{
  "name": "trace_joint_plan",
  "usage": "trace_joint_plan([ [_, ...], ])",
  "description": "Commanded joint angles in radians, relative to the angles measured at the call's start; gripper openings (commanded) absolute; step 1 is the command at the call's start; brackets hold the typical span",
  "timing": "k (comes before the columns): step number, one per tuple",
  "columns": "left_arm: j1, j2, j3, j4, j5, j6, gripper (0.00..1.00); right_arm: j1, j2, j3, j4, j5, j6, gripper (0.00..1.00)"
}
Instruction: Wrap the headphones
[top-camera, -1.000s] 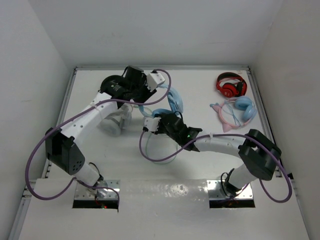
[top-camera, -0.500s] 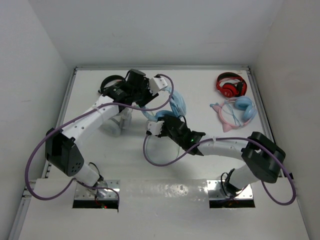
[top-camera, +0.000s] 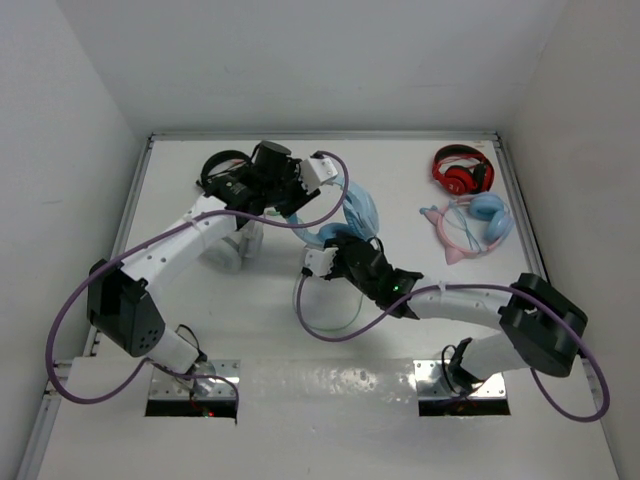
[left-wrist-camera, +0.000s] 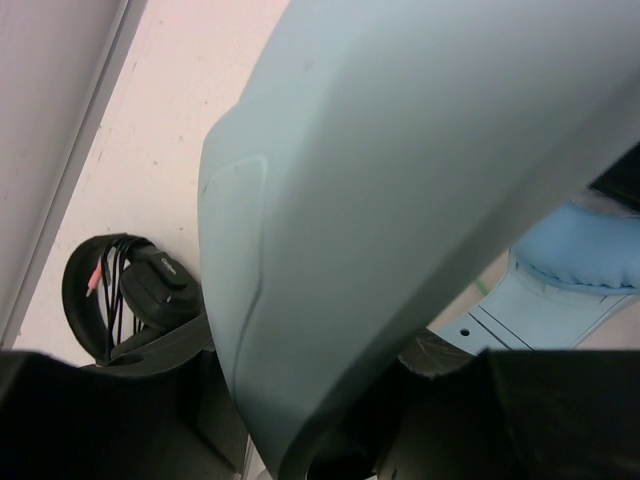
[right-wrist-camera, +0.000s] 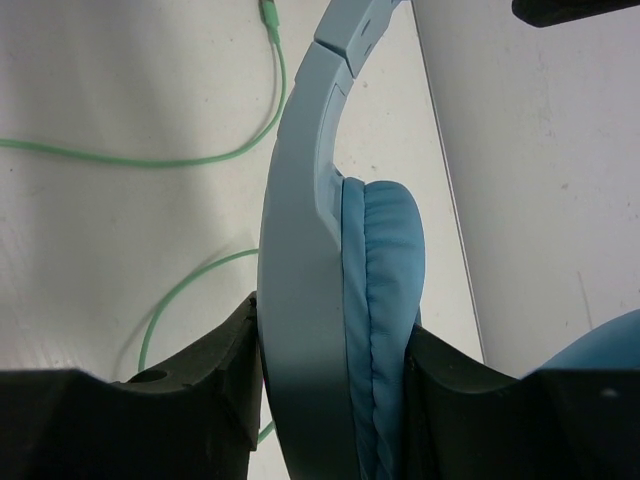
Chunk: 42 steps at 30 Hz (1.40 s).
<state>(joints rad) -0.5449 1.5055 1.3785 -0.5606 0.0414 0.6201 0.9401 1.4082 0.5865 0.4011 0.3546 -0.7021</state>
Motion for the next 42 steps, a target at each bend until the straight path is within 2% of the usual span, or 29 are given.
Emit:
trace_joint_plan([
  [1, 0.152, -0.129, 0.028, -0.024, -0.388, 0.260, 0.00, -0.087, -0.025, -0.143, -0.421, 0.340, 0.119, 0.00],
  [11, 0.155, -0.128, 0.028, -0.044, -0.339, 0.233, 0.00, -0.089, -0.023, -0.163, -0.436, 0.356, 0.138, 0.00],
  [12, 0.154, -0.125, 0.057, -0.071, -0.304, 0.210, 0.00, -0.089, -0.020, -0.131, -0.436, 0.356, 0.141, 0.00],
  [13, 0.152, -0.119, 0.076, -0.144, -0.197, 0.151, 0.00, -0.087, -0.017, -0.107, -0.441, 0.347, 0.159, 0.00],
  [15, 0.135, -0.113, 0.096, -0.198, -0.094, 0.029, 0.00, -0.081, 0.000, 0.013, -0.501, 0.275, 0.185, 0.00],
  [16, 0.125, -0.107, 0.094, -0.235, 0.017, -0.014, 0.00, -0.074, 0.005, 0.057, -0.510, 0.259, 0.243, 0.00],
  [18, 0.122, -0.102, 0.080, -0.245, 0.099, -0.138, 0.00, -0.073, 0.012, 0.212, -0.556, 0.165, 0.311, 0.03],
  [21, 0.120, -0.102, 0.062, -0.245, 0.167, -0.261, 0.00, -0.072, -0.020, 0.334, -0.553, 0.034, 0.407, 0.36],
  [22, 0.122, -0.102, 0.063, -0.239, 0.170, -0.304, 0.00, -0.072, -0.037, 0.351, -0.520, 0.008, 0.411, 0.64],
  [25, 0.131, -0.100, 0.095, -0.233, 0.158, -0.353, 0.00, -0.073, -0.109, 0.363, -0.429, -0.055, 0.444, 0.99],
  [33, 0.183, -0.065, 0.171, -0.234, 0.138, -0.419, 0.00, -0.073, -0.310, 0.434, -0.420, -0.268, 0.546, 0.99],
  [36, 0.197, -0.059, 0.192, -0.229, 0.150, -0.436, 0.00, -0.073, -0.380, 0.411, -0.420, -0.223, 0.593, 0.97],
  [37, 0.201, -0.057, 0.203, -0.229, 0.159, -0.442, 0.00, -0.081, -0.400, 0.394, -0.415, -0.195, 0.595, 0.72],
  [39, 0.224, -0.050, 0.234, -0.232, 0.172, -0.456, 0.00, -0.092, -0.461, 0.334, -0.375, -0.090, 0.618, 0.40],
  [40, 0.235, -0.048, 0.244, -0.232, 0.178, -0.459, 0.00, -0.112, -0.481, 0.314, -0.358, -0.063, 0.628, 0.29],
  [41, 0.238, -0.045, 0.255, -0.236, 0.183, -0.462, 0.00, -0.124, -0.501, 0.276, -0.329, -0.048, 0.639, 0.32],
  [42, 0.243, -0.041, 0.267, -0.240, 0.192, -0.468, 0.00, -0.164, -0.535, 0.260, -0.318, -0.042, 0.676, 0.45],
])
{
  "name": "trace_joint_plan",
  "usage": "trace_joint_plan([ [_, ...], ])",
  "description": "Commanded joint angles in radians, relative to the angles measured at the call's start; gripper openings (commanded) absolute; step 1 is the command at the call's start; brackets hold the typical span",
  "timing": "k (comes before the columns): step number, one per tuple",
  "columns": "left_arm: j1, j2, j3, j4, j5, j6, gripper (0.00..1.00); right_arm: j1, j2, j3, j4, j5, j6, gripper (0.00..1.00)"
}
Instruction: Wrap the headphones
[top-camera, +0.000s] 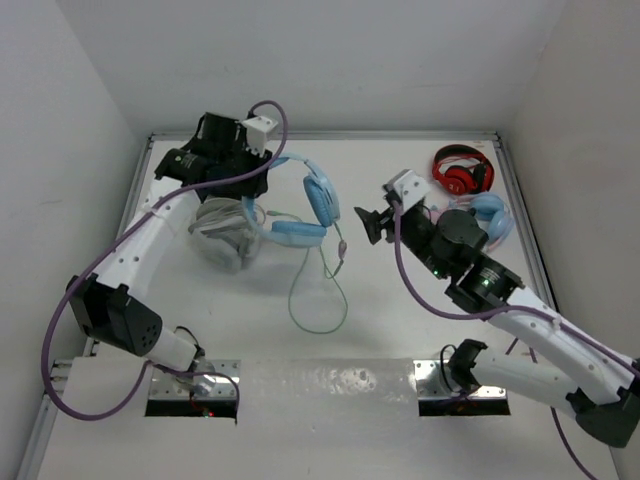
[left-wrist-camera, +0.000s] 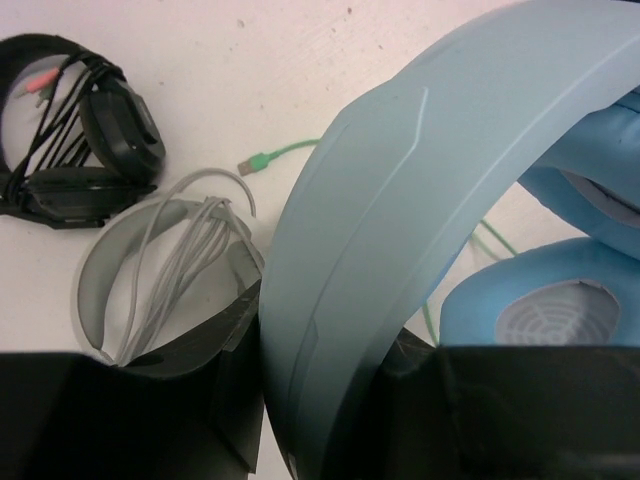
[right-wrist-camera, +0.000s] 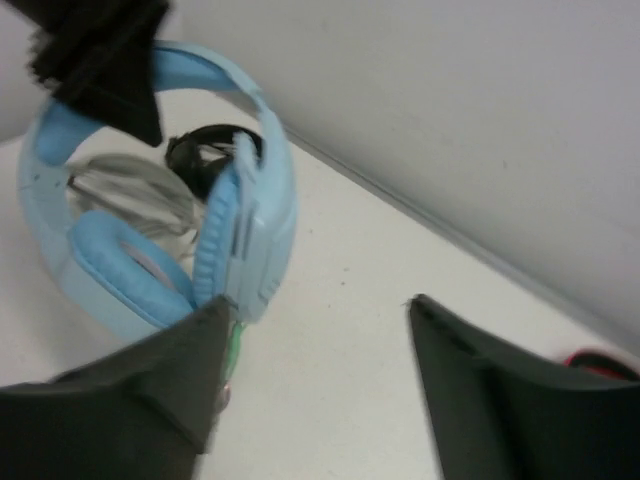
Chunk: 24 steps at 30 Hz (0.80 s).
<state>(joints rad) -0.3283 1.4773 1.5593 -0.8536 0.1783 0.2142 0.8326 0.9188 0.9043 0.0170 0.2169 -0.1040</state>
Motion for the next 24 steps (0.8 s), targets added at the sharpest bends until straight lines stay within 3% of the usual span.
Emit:
trace_joint_plan([
  [1, 0.031, -0.011, 0.111, 0.051, 0.064, -0.067, 0.00, -0.084, -0.058, -0.076, 0.089, 0.079, 0.096, 0.74],
  [5, 0.037, -0.012, 0.180, 0.064, 0.127, -0.082, 0.00, -0.222, -0.086, -0.227, 0.150, -0.072, 0.179, 0.99],
  [11, 0.051, -0.005, 0.294, 0.094, 0.159, -0.162, 0.00, -0.268, -0.051, -0.332, 0.305, -0.282, 0.175, 0.99],
  [17, 0.052, 0.029, 0.395, 0.122, 0.141, -0.205, 0.00, -0.268, 0.041, -0.274, 0.325, -0.372, 0.152, 0.99],
  [20, 0.052, 0.049, 0.452, 0.128, 0.133, -0.205, 0.00, -0.268, 0.066, -0.283, 0.356, -0.363, 0.147, 0.99],
  [24, 0.054, 0.069, 0.525, 0.143, 0.185, -0.243, 0.00, -0.270, 0.152, -0.304, 0.478, -0.227, 0.168, 0.99],
])
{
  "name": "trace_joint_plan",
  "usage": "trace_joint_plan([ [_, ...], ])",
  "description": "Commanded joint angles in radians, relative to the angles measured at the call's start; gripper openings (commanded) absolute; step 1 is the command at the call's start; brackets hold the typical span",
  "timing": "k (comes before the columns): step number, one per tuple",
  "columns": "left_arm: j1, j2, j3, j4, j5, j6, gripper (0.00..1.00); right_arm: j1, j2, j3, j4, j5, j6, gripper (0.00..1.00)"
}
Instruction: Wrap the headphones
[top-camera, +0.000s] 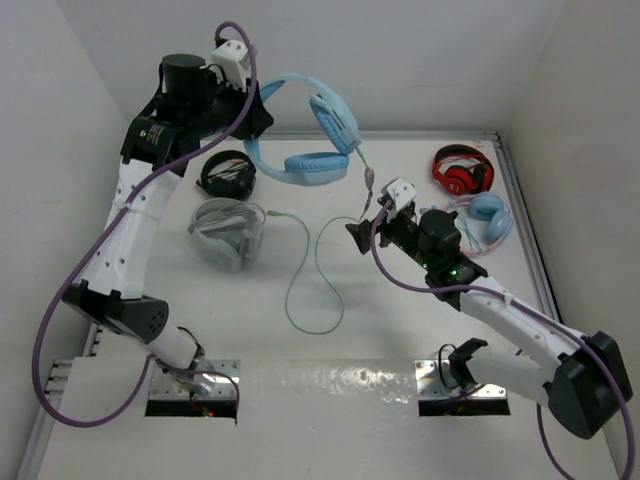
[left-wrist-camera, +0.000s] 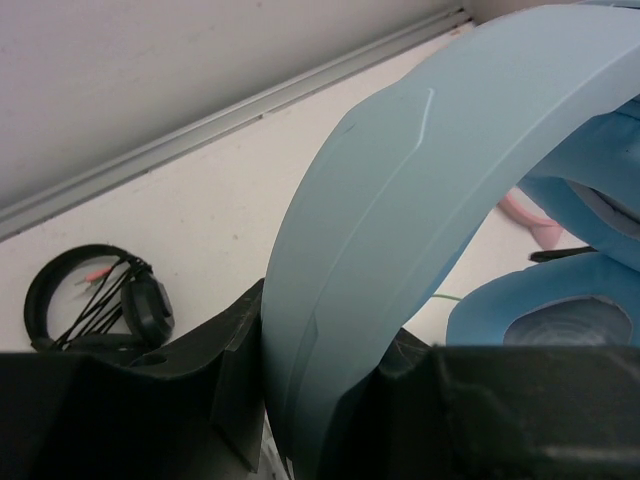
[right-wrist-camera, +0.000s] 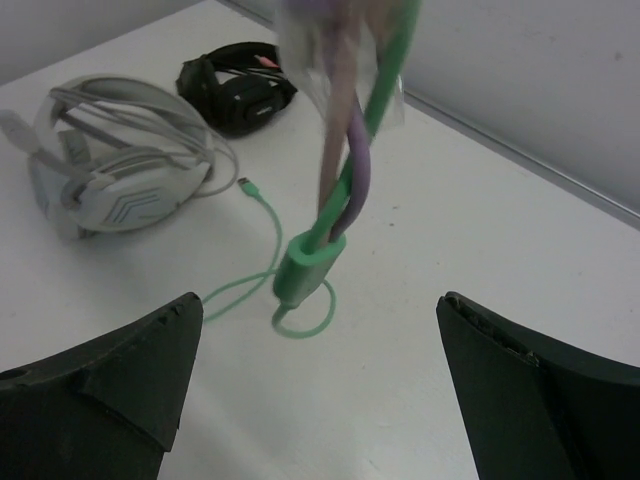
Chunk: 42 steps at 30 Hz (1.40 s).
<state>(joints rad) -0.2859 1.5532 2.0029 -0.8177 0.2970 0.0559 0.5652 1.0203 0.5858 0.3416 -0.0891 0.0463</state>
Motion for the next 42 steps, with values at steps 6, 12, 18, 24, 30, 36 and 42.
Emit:
trace_joint_plan([
  [6, 0.027, -0.012, 0.103, 0.120, 0.099, -0.106, 0.00, -0.013, 0.214, -0.049, 0.379, 0.204, 0.065, 0.96],
  [12, 0.071, -0.019, 0.076, 0.140, 0.154, -0.160, 0.00, -0.039, 0.293, -0.073, 0.592, 0.322, 0.213, 0.72],
  [18, 0.122, -0.018, 0.045, 0.180, 0.214, -0.226, 0.00, -0.074, 0.345, -0.060, 0.651, 0.238, 0.345, 0.42],
  [24, 0.143, -0.027, 0.014, 0.181, 0.179, -0.237, 0.00, -0.074, 0.265, -0.063, 0.555, 0.167, 0.349, 0.00],
  [30, 0.145, 0.019, 0.010, 0.068, -0.036, -0.115, 0.00, -0.074, 0.109, 0.219, -0.291, 0.115, 0.037, 0.00],
  [36, 0.067, 0.106, 0.002, 0.005, -0.235, 0.109, 0.00, -0.038, 0.161, 0.600, -1.019, 0.439, -0.334, 0.00],
  [42, -0.053, 0.162, -0.010, 0.046, -0.286, 0.173, 0.00, 0.160, 0.248, 0.712, -1.064, 0.876, -0.544, 0.00],
])
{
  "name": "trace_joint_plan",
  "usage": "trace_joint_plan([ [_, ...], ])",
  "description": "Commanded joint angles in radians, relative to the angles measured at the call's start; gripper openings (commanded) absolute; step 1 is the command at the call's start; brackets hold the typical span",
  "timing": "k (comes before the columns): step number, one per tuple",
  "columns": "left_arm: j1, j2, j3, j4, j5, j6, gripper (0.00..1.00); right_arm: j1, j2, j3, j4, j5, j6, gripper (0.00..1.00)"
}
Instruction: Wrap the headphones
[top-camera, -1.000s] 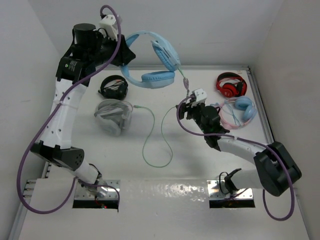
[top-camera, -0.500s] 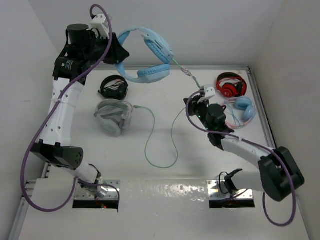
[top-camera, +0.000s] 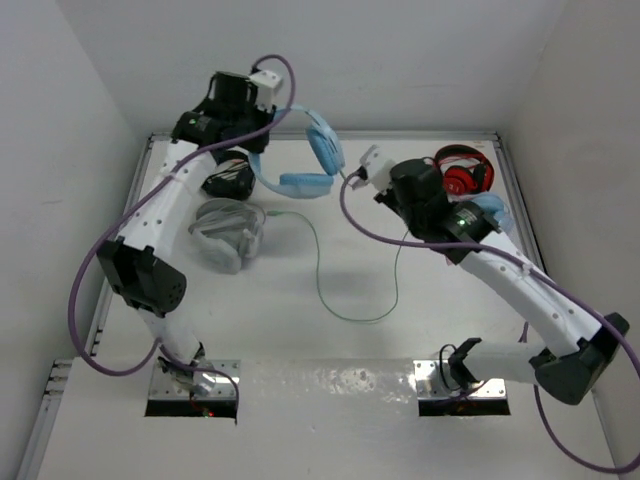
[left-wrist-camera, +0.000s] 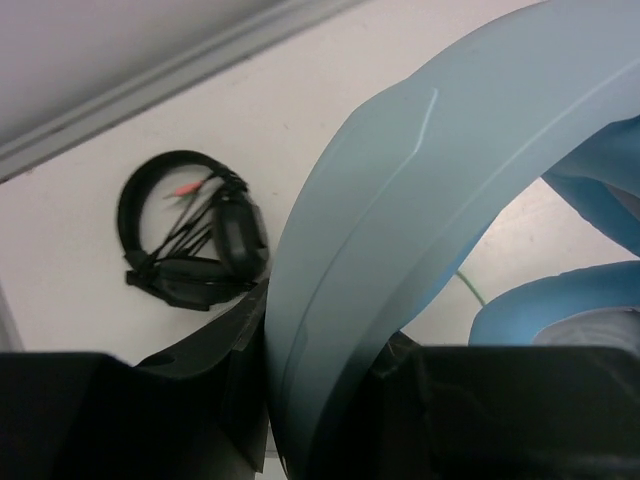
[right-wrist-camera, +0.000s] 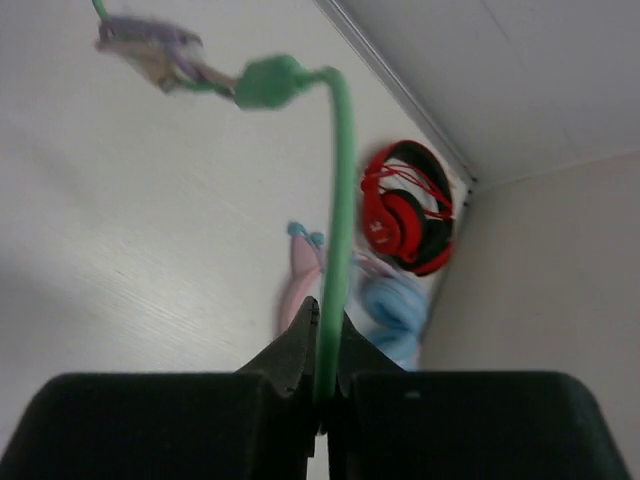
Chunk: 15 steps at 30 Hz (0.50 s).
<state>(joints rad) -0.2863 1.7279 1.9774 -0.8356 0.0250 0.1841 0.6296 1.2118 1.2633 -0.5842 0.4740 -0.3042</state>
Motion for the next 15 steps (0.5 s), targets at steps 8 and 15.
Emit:
trace_joint_plan([
  [8, -0.201, 0.024, -0.086, 0.064, -0.030, 0.192, 0.00, 0.286, 0.084, 0.145, 0.145, 0.338, -0.479, 0.00],
  [15, -0.284, 0.007, -0.143, 0.050, 0.160, 0.294, 0.00, 0.318, 0.049, 0.067, 0.491, 0.112, -0.645, 0.11],
])
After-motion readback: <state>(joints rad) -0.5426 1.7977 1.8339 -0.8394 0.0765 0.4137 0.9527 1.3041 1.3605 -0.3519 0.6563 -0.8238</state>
